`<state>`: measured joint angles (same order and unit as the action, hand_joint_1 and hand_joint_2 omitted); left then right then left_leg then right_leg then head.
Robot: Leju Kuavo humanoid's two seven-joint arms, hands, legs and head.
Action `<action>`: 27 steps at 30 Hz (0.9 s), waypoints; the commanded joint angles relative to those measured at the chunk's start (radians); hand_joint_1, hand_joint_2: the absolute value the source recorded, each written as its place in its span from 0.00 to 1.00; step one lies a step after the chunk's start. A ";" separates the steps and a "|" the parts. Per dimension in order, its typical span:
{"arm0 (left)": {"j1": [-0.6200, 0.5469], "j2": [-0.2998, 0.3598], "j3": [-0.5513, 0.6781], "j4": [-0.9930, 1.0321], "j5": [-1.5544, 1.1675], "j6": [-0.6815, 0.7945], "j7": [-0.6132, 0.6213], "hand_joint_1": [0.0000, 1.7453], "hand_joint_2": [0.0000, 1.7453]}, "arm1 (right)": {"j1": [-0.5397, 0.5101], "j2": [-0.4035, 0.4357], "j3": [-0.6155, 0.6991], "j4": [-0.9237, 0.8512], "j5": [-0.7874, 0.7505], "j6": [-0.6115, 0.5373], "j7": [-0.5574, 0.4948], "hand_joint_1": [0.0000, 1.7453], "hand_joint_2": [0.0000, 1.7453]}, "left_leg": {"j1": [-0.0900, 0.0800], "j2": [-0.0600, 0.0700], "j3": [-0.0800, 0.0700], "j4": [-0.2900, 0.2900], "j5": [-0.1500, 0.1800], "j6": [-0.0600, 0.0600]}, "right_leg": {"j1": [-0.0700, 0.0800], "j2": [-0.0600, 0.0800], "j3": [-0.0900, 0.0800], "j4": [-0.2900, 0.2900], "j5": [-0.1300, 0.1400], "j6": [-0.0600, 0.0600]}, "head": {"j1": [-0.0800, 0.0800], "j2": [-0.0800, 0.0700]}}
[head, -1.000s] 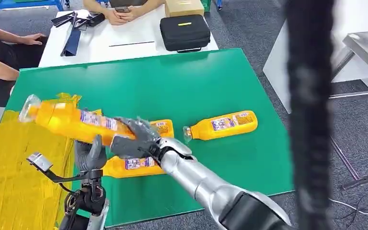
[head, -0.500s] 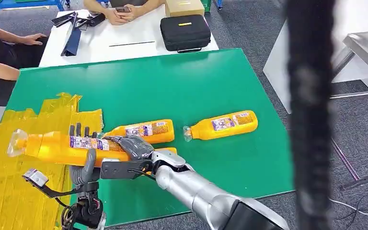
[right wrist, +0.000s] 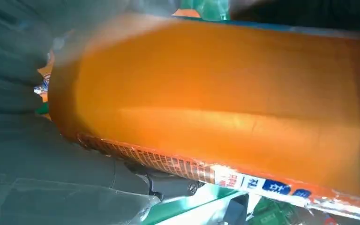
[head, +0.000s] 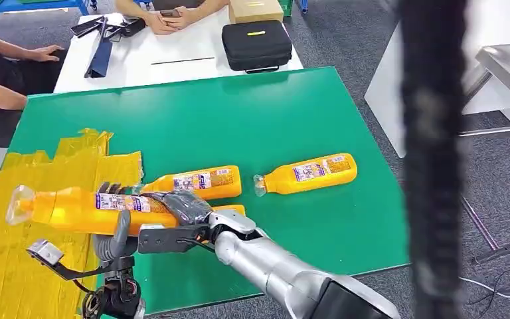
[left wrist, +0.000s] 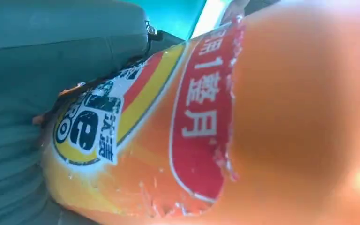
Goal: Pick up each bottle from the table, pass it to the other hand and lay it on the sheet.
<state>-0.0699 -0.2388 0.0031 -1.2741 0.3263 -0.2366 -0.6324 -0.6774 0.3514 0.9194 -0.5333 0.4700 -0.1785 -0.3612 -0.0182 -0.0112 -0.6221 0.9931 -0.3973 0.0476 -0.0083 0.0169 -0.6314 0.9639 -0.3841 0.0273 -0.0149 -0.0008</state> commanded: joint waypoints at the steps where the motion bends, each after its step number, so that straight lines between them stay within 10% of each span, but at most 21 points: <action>1: -0.074 0.044 -0.034 -0.061 -0.181 0.138 -0.048 1.00 1.00 | -0.004 -0.024 0.002 0.048 0.009 0.022 -0.022 1.00 1.00 | 0.002 -0.004 0.005 0.001 -0.002 -0.004 | 0.002 -0.006 0.006 0.000 -0.003 -0.001 | 0.000 0.000; 6: -0.074 0.052 -0.023 -0.087 -0.202 0.166 -0.048 1.00 1.00 | -0.010 -0.032 -0.017 0.028 0.013 0.007 -0.022 1.00 1.00 | 0.001 -0.002 0.002 0.000 -0.001 -0.002 | 0.001 -0.003 0.004 -0.001 -0.001 -0.001 | 0.000 0.000; 7: -0.075 0.053 -0.017 -0.096 -0.206 0.177 -0.047 1.00 1.00 | -0.009 -0.037 -0.027 0.014 0.018 -0.009 -0.016 0.40 1.00 | 0.002 -0.002 0.005 0.001 -0.002 -0.004 | 0.002 -0.004 0.006 0.000 -0.003 -0.001 | 0.000 0.000; 8: -0.075 0.057 -0.006 -0.109 -0.214 0.192 -0.048 1.00 1.00 | -0.010 -0.046 -0.040 -0.008 0.021 -0.006 -0.012 0.00 1.00 | 0.002 -0.003 0.003 0.000 -0.001 -0.003 | 0.002 -0.004 0.004 0.000 -0.002 -0.001 | 0.000 0.000; 10: -0.077 0.068 0.008 -0.129 -0.256 0.236 -0.053 1.00 1.00 | -0.009 -0.068 -0.079 -0.053 0.013 0.003 -0.005 0.00 1.00 | 0.002 -0.003 0.002 0.001 -0.001 -0.003 | 0.002 -0.004 0.004 0.000 -0.002 -0.001 | 0.000 0.000; 11: -0.079 0.074 0.009 -0.134 -0.276 0.253 -0.055 1.00 1.00 | -0.009 -0.082 -0.096 -0.073 0.010 0.010 -0.003 0.00 0.00 | 0.002 -0.003 0.005 0.002 -0.003 -0.005 | 0.003 -0.005 0.007 0.001 -0.004 -0.001 | 0.000 0.000; 16: -0.083 0.097 0.022 -0.142 -0.316 0.278 -0.058 1.00 1.00 | 0.013 -0.125 -0.138 -0.179 0.010 0.033 0.004 0.00 0.00 | 0.002 -0.003 0.004 0.001 -0.002 -0.004 | 0.002 -0.005 0.005 0.000 -0.003 -0.001 | 0.000 0.000; 21: -0.162 0.154 0.050 -0.088 -0.736 0.745 -0.052 1.00 1.00 | 0.055 -0.229 -0.200 -0.355 -0.043 0.093 -0.015 0.00 0.00 | 0.002 -0.004 0.005 0.002 -0.002 -0.004 | 0.002 -0.006 0.007 0.000 -0.003 -0.001 | 0.001 0.000; 27: -0.239 0.203 0.067 0.024 -0.864 0.837 0.041 1.00 1.00 | 0.066 -0.256 -0.195 -0.409 -0.081 0.145 -0.010 0.00 0.00 | 0.002 -0.004 0.004 0.001 -0.002 -0.004 | 0.002 -0.004 0.006 0.000 -0.002 -0.001 | 0.001 0.000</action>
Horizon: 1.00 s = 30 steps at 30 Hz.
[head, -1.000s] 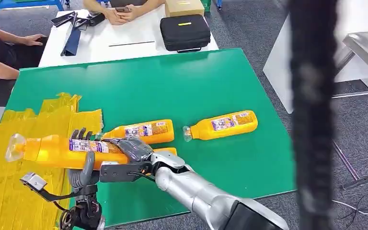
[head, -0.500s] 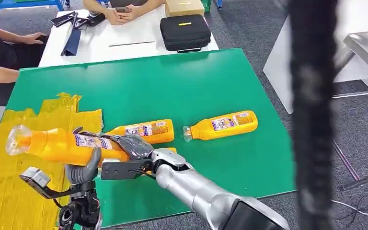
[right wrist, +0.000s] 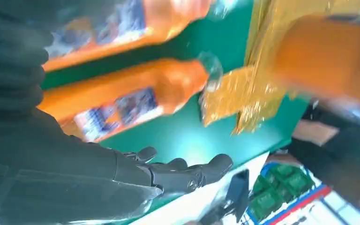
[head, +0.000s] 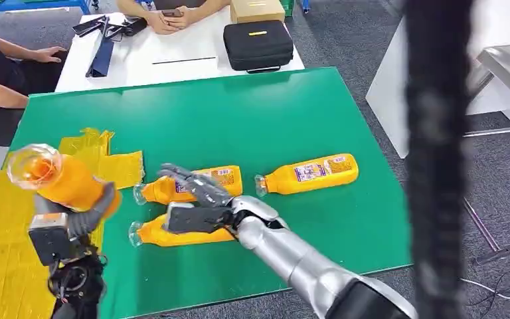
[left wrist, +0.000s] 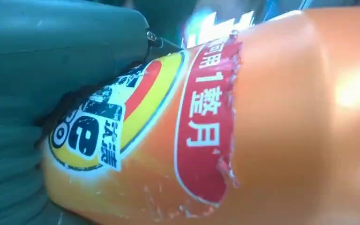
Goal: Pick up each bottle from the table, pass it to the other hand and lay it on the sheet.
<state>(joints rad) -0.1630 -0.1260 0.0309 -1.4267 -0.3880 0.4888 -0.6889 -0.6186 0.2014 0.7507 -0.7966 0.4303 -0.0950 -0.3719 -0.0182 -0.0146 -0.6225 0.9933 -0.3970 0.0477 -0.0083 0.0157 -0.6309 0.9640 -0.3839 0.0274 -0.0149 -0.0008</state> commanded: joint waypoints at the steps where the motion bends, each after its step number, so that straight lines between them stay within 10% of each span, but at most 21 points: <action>1: -0.168 0.106 0.046 0.216 -0.204 0.159 0.114 1.00 1.00 | 0.012 -0.113 -0.020 -0.164 -0.045 0.068 -0.002 0.00 0.00 | 0.001 -0.002 0.004 0.000 -0.001 -0.003 | 0.001 -0.004 0.005 0.000 -0.002 -0.001 | 0.000 0.000; 5: -0.294 0.083 0.349 0.454 -0.850 0.209 0.206 1.00 1.00 | 0.012 -0.127 0.046 -0.218 -0.043 0.119 0.026 0.00 0.00 | 0.002 -0.001 0.006 0.001 -0.002 -0.005 | 0.002 -0.003 0.006 0.000 -0.003 -0.001 | 0.001 0.000; 6: -0.326 0.114 0.363 0.565 -0.939 0.209 0.250 1.00 1.00 | -0.003 -0.125 0.066 -0.200 -0.040 0.127 0.038 0.00 1.00 | 0.002 0.001 0.005 0.000 -0.002 -0.004 | 0.002 0.000 0.005 0.000 -0.001 -0.001 | 0.001 0.000; 18: -0.407 0.220 0.300 1.039 -1.088 0.209 0.482 1.00 1.00 | -0.024 -0.108 0.129 -0.150 0.003 0.124 0.076 0.00 1.00 | 0.002 0.003 0.006 0.000 -0.001 -0.005 | 0.002 0.000 0.006 0.000 0.000 -0.004 | 0.000 0.000; 19: -0.423 0.238 0.285 1.108 -1.105 0.204 0.524 1.00 1.00 | -0.033 -0.105 0.145 -0.136 0.019 0.126 0.088 0.00 0.00 | 0.001 0.004 0.004 -0.001 0.000 -0.004 | 0.001 0.001 0.003 0.000 0.001 -0.003 | 0.000 0.000; 25: -0.433 0.269 0.309 1.153 -1.066 0.117 0.536 1.00 1.00 | -0.064 -0.089 0.226 -0.071 0.116 0.143 0.152 0.00 0.00 | 0.002 0.006 0.007 -0.001 -0.001 -0.006 | 0.002 0.002 0.005 0.000 0.000 -0.004 | 0.001 0.000; 26: -0.434 0.273 0.303 1.159 -1.056 0.108 0.532 0.41 1.00 | -0.058 -0.079 0.209 -0.058 0.135 0.149 0.150 0.00 1.00 | 0.003 0.008 0.009 0.000 -0.002 -0.007 | 0.002 0.003 0.007 0.001 -0.001 -0.005 | 0.001 0.000; 27: -0.429 0.273 0.305 1.154 -1.052 0.091 0.528 0.00 1.00 | -0.058 -0.077 0.215 -0.054 0.139 0.151 0.152 0.00 1.00 | 0.002 0.008 0.008 -0.001 -0.001 -0.006 | 0.001 0.004 0.006 0.000 0.001 -0.004 | 0.000 0.000; 30: -0.428 0.277 0.308 1.153 -1.046 0.052 0.535 0.00 1.00 | -0.068 -0.075 0.239 -0.032 0.161 0.160 0.176 0.00 1.00 | 0.002 0.008 0.010 -0.001 -0.002 -0.008 | 0.002 0.004 0.007 0.000 0.001 -0.005 | 0.000 0.000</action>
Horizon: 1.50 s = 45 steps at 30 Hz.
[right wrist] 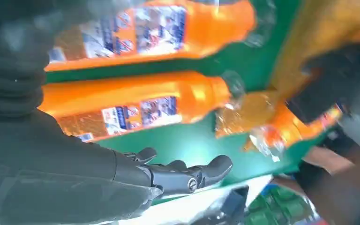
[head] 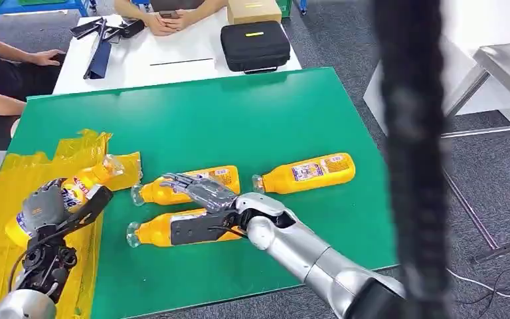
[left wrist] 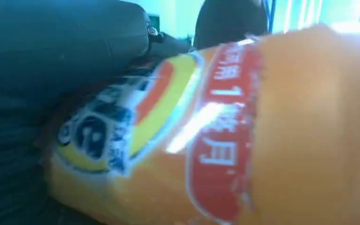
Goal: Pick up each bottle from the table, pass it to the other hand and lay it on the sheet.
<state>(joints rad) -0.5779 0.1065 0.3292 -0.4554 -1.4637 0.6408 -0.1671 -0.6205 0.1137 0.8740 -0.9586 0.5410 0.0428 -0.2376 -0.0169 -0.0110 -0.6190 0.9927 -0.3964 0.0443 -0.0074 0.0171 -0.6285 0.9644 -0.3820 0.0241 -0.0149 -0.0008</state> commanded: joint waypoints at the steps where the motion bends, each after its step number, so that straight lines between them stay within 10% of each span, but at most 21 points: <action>1: -0.011 0.045 0.013 0.178 0.036 -0.102 0.009 0.00 1.00 | -0.072 0.014 0.127 0.143 0.066 0.020 0.062 0.00 1.00 | 0.000 0.004 0.005 -0.001 -0.002 -0.003 | 0.000 0.002 0.004 0.000 -0.001 -0.001 | 0.000 0.000; 2: -0.011 0.045 0.013 0.178 0.036 -0.102 0.009 0.00 1.00 | -0.072 0.014 0.127 0.143 0.066 0.020 0.062 0.00 1.00 | 0.001 0.004 0.006 -0.001 -0.002 -0.004 | 0.001 0.002 0.004 0.001 -0.001 -0.001 | 0.000 0.000; 3: -0.009 0.045 0.015 0.177 0.039 -0.100 0.007 0.00 0.00 | -0.074 0.017 0.133 0.152 0.078 0.016 0.077 0.00 1.00 | 0.001 0.004 0.006 -0.001 -0.002 -0.004 | 0.001 0.002 0.004 0.001 -0.001 -0.002 | 0.001 0.000; 18: -0.020 0.024 0.069 0.164 0.153 -0.159 -0.152 0.00 0.00 | -0.071 0.059 0.169 0.329 0.167 0.031 0.215 0.00 1.00 | 0.001 -0.002 0.006 -0.001 0.003 -0.009 | 0.001 0.000 0.003 0.004 0.000 -0.006 | 0.000 0.000; 29: -0.020 0.008 0.149 0.111 0.466 -0.576 -0.531 0.00 0.00 | -0.074 0.068 0.153 0.443 0.184 0.057 0.221 0.00 1.00 | 0.000 -0.009 0.009 -0.002 0.006 -0.010 | 0.000 -0.007 0.007 0.004 0.000 -0.007 | 0.000 0.000; 30: 0.004 -0.002 0.104 0.036 0.561 -0.661 -0.531 0.00 0.00 | -0.073 0.071 0.151 0.464 0.190 0.076 0.227 0.10 1.00 | 0.000 -0.009 0.010 -0.002 0.006 -0.010 | 0.000 -0.007 0.008 0.005 0.000 -0.007 | 0.000 0.000; 31: 0.035 -0.003 0.038 -0.043 0.686 -0.736 -0.531 0.00 0.00 | -0.067 0.072 0.152 0.476 0.198 0.086 0.231 0.71 1.00 | 0.001 -0.008 0.010 -0.002 0.005 -0.011 | 0.001 -0.007 0.008 0.004 0.000 -0.007 | 0.000 0.000; 32: 0.035 -0.003 0.038 -0.043 0.686 -0.736 -0.531 0.00 0.00 | -0.067 0.072 0.152 0.476 0.198 0.086 0.231 0.71 1.00 | 0.001 -0.009 0.011 -0.002 0.006 -0.010 | 0.001 -0.007 0.009 0.004 0.000 -0.009 | 0.000 0.000; 33: 0.050 -0.004 0.019 -0.080 0.742 -0.770 -0.531 0.00 0.00 | -0.061 0.070 0.159 0.485 0.205 0.090 0.231 1.00 1.00 | 0.000 -0.010 0.012 -0.002 0.006 -0.009 | 0.000 -0.008 0.009 0.004 -0.001 -0.009 | 0.000 0.000; 45: 0.142 0.023 -0.124 -0.270 1.119 -0.921 -0.531 0.00 0.00 | -0.047 0.051 0.187 0.487 0.242 0.123 0.225 1.00 1.00 | 0.003 -0.010 0.014 -0.001 0.005 -0.013 | 0.003 -0.010 0.012 0.002 -0.002 -0.010 | 0.000 0.000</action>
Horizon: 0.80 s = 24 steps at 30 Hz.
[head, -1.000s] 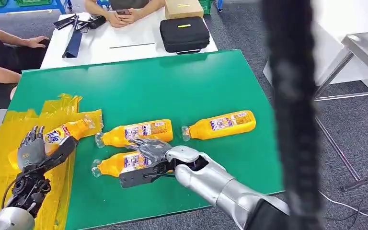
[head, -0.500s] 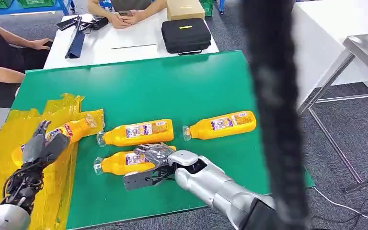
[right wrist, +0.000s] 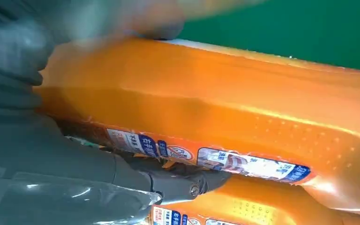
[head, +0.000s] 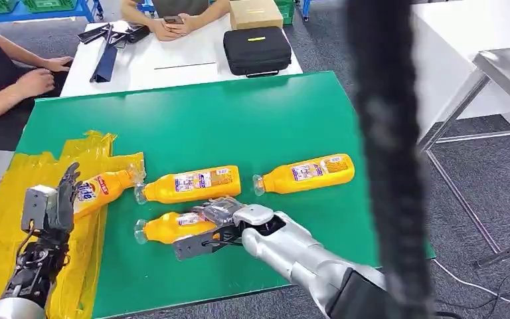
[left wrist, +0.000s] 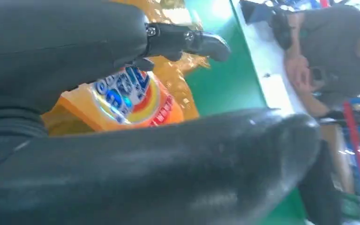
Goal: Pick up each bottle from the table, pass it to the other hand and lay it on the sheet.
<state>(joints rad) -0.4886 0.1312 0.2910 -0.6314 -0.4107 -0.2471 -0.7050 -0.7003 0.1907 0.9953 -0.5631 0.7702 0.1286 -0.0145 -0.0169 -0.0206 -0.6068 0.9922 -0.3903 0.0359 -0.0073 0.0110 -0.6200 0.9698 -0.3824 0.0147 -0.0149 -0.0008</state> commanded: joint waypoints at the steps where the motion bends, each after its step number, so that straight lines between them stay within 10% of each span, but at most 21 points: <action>1: 0.062 0.000 -0.089 -0.103 0.079 -0.036 0.007 0.00 0.00 | 0.035 -0.028 0.068 0.090 0.015 0.038 0.002 1.00 1.00 | 0.004 -0.001 0.001 -0.001 -0.002 -0.005 | 0.003 -0.004 0.003 -0.003 -0.001 0.000 | 0.000 0.000; 13: 0.082 -0.076 0.006 -0.069 0.398 -0.251 0.007 0.00 0.00 | 0.032 -0.110 -0.226 -0.118 -0.315 0.068 -0.213 1.00 1.00 | 0.002 -0.004 -0.001 0.000 -0.002 -0.003 | 0.001 -0.006 0.001 -0.002 -0.002 0.000 | 0.001 0.000; 14: 0.085 -0.078 0.005 -0.073 0.398 -0.250 0.007 0.00 1.00 | 0.027 -0.115 -0.228 -0.124 -0.320 0.077 -0.214 1.00 1.00 | 0.002 -0.004 -0.001 0.000 -0.002 -0.004 | 0.002 -0.006 0.001 -0.002 -0.002 0.000 | 0.000 0.000; 24: 0.149 -0.128 0.026 -0.167 0.484 -0.245 0.007 0.00 1.00 | 0.080 -0.161 -0.337 -0.301 -0.491 0.042 -0.275 1.00 1.00 | 0.001 0.001 -0.011 0.001 -0.002 -0.001 | 0.001 -0.003 -0.009 0.000 0.001 0.000 | 0.001 0.000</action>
<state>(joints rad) -0.3454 0.0645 0.2812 -0.7618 0.0408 -0.5020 -0.7012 -0.6502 0.0858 0.7473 -0.7447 0.3384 0.2045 -0.2529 -0.0167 -0.0184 -0.6199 0.9932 -0.3905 0.0367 -0.0074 0.0114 -0.6320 0.9699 -0.3798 0.0152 -0.0141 -0.0008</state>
